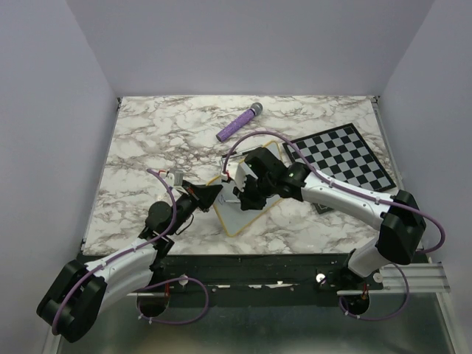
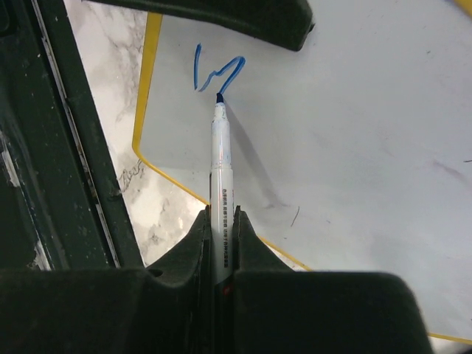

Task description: Write a sentence on the whiteboard

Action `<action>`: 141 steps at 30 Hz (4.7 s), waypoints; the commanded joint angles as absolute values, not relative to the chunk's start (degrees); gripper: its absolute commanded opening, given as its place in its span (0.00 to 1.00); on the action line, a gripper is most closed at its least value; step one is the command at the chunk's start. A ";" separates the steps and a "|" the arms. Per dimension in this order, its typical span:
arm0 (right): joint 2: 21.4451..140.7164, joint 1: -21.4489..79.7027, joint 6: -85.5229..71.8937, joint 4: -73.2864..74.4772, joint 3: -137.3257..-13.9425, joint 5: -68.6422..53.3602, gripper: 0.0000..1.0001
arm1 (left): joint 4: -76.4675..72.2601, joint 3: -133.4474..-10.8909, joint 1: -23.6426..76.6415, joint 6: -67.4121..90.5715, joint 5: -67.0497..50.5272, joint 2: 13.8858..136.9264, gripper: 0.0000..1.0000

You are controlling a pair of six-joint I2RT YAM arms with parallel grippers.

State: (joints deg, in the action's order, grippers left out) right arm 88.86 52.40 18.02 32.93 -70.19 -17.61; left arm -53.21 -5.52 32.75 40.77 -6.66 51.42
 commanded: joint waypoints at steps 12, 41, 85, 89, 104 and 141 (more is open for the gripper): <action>88.95 51.86 18.11 33.40 -69.96 -15.65 0.00 | -55.63 -4.92 32.96 39.29 -5.98 50.62 0.00; 81.65 48.69 20.83 33.49 -67.06 -25.04 0.00 | -56.08 -5.10 32.87 39.29 -6.15 51.24 0.00; 82.27 48.78 18.37 29.62 -64.34 -25.14 0.01 | -56.69 -4.57 32.96 40.43 -5.01 51.33 0.00; 82.44 48.78 17.93 29.18 -64.25 -23.21 0.00 | -56.69 -4.48 32.96 40.52 -5.10 51.24 0.00; 86.22 48.60 15.47 28.65 -65.83 -17.41 0.00 | -56.95 -4.31 32.96 40.78 -5.27 51.15 0.00; 88.94 48.69 16.87 30.14 -68.47 -23.29 0.01 | -58.62 -4.83 32.96 40.78 -6.24 53.09 0.00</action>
